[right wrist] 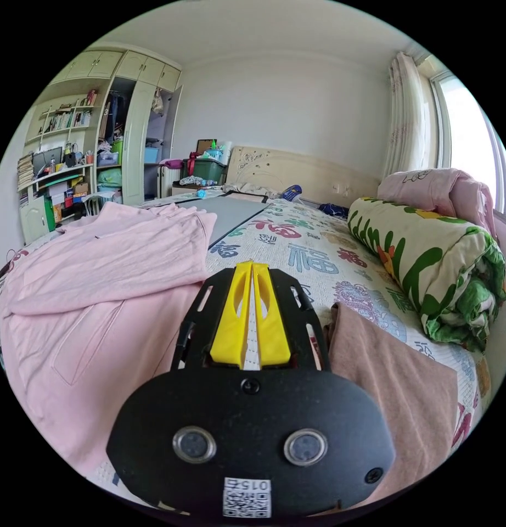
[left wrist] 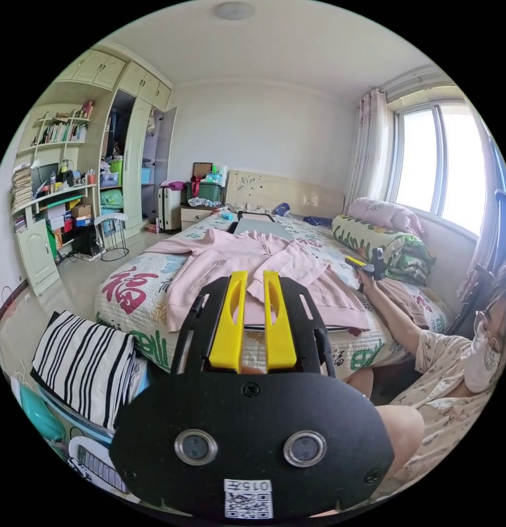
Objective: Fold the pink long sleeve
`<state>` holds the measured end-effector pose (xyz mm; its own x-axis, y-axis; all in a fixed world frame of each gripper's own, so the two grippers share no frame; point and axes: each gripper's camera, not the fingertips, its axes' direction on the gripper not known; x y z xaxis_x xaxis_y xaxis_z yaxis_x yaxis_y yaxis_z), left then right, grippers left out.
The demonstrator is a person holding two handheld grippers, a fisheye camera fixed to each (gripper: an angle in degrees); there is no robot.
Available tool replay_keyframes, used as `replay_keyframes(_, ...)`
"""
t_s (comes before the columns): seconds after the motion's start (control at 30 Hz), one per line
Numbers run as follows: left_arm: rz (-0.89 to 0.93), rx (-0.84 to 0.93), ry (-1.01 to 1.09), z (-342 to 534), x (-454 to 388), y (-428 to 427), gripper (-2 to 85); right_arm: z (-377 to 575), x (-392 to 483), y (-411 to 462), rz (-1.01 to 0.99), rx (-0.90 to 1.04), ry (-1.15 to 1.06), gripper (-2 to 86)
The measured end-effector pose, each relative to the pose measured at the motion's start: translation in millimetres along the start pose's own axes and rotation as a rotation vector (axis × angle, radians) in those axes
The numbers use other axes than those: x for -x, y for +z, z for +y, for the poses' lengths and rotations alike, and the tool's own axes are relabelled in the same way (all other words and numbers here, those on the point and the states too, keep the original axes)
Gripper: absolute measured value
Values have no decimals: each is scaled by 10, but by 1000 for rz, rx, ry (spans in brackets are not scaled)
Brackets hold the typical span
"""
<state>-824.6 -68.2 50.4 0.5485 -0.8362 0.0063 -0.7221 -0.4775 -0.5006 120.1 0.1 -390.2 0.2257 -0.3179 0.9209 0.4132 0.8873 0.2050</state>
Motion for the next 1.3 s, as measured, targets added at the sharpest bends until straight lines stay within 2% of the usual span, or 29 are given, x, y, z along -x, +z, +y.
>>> replay_keyframes(0.33,-34,42,-15,46,245,434,61,-272,99,-216,-17,-17,-2,-10)
replay_keyframes(0.53,-65,65,-6,-173,423,863,86,-353,-34,-351,-126,-47,44,-10)
replay_keyframes(0.7,9,134,-78,-374,719,1571,106,-385,-119,-431,-228,-83,86,-9)
replay_keyframes(0.87,118,262,12,-435,577,2463,114,-507,323,-403,-310,-75,-102,6)
replay_keyframes(1.03,210,388,66,-467,508,3181,114,-615,921,-200,-368,5,-348,81)
replay_keyframes(1.17,278,461,153,-467,371,3570,79,-790,1199,232,-409,197,-408,117)
replay_keyframes(1.3,244,448,207,-498,265,3626,29,-849,1351,396,-382,251,-428,115)
